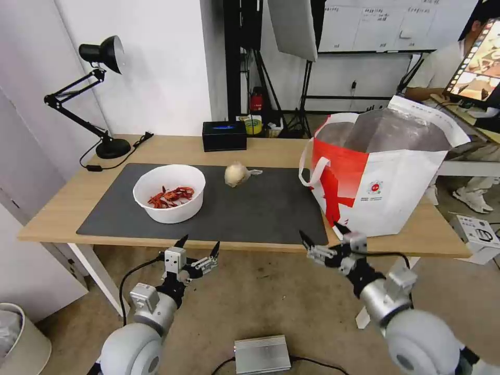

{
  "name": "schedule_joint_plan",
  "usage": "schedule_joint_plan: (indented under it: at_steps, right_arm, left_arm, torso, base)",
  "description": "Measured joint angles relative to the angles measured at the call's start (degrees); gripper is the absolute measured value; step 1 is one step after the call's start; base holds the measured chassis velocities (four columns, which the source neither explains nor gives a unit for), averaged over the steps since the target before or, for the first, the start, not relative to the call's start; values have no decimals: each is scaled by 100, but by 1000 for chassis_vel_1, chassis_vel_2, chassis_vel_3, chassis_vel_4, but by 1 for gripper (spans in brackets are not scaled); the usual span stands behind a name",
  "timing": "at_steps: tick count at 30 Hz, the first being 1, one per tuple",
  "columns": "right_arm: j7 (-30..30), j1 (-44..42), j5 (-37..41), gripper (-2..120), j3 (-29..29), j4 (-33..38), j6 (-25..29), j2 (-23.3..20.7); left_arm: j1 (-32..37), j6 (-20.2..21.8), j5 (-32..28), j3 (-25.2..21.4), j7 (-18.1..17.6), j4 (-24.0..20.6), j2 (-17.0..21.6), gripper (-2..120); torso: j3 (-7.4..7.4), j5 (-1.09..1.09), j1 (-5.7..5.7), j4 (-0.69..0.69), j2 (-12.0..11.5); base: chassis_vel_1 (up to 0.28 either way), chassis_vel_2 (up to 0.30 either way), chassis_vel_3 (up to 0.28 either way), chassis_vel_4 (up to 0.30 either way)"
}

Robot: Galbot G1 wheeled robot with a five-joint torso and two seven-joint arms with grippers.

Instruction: Pick up the trash from the table and place it into the takeout bag.

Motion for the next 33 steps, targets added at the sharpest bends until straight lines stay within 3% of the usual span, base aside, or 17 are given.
schedule_joint_plan:
  at_steps: [12,33]
  right_arm:
    - [168,-515,-527,100,-247,-84,317,261]
    - [320,-226,-682,100,-507,-341,355,309]
  left_arm:
    - [8,-16,2,-49,-13,2,-8,100]
    - [38,93,92,-157,-187,39,-8,100]
  torso:
    - [0,1,1,0,0]
    - [0,1,1,0,0]
  base:
    - [0,0,0,0]
    - [0,0,0,0]
